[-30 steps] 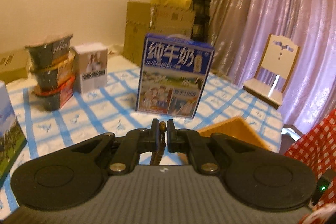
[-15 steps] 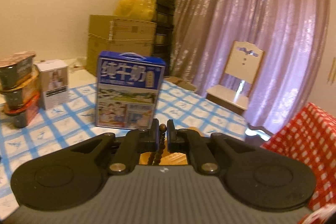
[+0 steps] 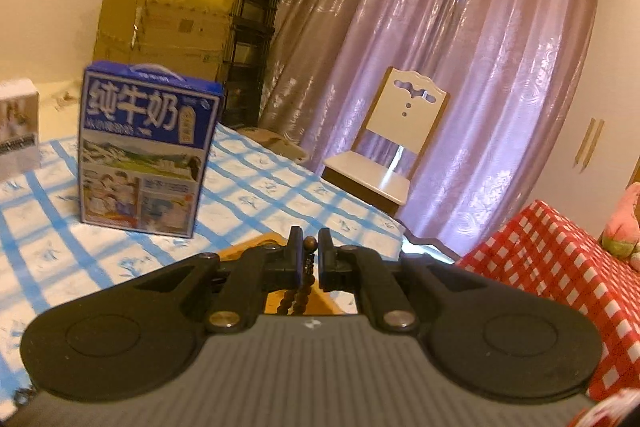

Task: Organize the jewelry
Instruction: 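Grasp another dark bead strand with the left tool and carry it toward the tray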

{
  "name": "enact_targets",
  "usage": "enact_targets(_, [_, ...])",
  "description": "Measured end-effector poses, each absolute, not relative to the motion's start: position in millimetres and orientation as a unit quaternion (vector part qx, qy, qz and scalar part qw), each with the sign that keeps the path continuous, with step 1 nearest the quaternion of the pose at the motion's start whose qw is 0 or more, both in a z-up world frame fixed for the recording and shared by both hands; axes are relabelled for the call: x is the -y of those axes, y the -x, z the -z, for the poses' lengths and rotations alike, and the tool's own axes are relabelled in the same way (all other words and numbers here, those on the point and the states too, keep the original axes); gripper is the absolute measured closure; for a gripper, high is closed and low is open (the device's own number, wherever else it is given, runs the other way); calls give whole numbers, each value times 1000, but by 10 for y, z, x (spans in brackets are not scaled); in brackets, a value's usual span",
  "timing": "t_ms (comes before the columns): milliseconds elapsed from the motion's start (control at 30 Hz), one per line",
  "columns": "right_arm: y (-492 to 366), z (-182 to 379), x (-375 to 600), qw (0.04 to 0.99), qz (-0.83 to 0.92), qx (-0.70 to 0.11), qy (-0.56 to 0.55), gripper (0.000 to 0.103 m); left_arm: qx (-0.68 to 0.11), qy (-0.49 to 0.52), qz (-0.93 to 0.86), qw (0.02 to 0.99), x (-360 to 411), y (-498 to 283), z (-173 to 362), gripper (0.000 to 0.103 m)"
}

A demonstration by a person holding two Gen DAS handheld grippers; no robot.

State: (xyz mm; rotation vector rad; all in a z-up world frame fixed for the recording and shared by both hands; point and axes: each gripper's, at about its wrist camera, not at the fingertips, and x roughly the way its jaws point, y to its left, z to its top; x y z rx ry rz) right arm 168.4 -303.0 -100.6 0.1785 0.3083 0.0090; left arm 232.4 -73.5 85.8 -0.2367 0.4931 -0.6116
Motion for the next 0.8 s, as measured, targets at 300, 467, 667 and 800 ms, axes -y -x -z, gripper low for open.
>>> enact_targets(300, [-1678,992,3029,984,-6,-152,-91,96,-238,109,299,918,1135,-2602,-660,97])
enact_targets(467, [-1683,991,3030,984,-6,-154,-91,96,-296,131,297,898,1211,-2731,-257,97])
enact_targets(667, [-1682,988,3018,984,-6,-154,-91,96,-369,159,298,866,1278,-2785,287,97])
enact_targets(800, [-1685,991,3026,984,-5,-155,-92,96,-391,173,290,856,1297,-2831,511,97])
